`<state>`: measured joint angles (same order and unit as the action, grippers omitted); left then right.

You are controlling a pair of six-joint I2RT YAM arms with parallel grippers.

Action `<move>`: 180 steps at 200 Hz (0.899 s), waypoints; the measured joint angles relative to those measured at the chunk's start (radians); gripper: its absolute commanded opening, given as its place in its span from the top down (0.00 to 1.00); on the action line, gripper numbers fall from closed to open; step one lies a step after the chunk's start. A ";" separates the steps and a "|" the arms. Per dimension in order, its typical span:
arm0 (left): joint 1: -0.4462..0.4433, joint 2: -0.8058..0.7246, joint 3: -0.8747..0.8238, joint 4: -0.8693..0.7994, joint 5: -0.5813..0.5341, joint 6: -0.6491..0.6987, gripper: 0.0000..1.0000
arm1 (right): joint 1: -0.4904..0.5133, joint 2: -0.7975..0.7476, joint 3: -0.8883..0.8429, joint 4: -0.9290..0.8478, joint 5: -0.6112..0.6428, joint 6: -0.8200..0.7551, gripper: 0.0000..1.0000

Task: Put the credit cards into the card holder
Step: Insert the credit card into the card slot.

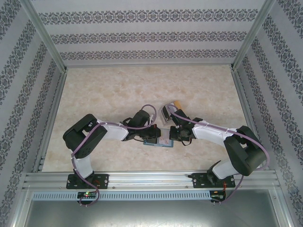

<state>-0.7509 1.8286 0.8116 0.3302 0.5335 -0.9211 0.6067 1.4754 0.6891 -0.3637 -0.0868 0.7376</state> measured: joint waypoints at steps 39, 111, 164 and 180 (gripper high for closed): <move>-0.003 0.012 0.020 -0.027 0.000 0.006 0.82 | 0.000 0.000 0.000 0.000 0.000 0.000 0.97; -0.023 -0.041 0.034 -0.142 -0.075 0.040 0.61 | 0.000 -0.002 0.000 -0.002 0.002 0.001 0.93; -0.023 -0.121 0.013 -0.231 -0.131 0.050 0.58 | 0.008 -0.007 0.000 -0.008 0.020 0.017 0.73; -0.023 -0.149 0.013 -0.259 -0.149 0.054 0.57 | 0.011 -0.019 0.000 -0.032 0.023 0.011 0.68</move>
<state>-0.7734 1.6794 0.8249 0.0711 0.3847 -0.8673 0.6182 1.4559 0.6888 -0.3954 -0.0635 0.7486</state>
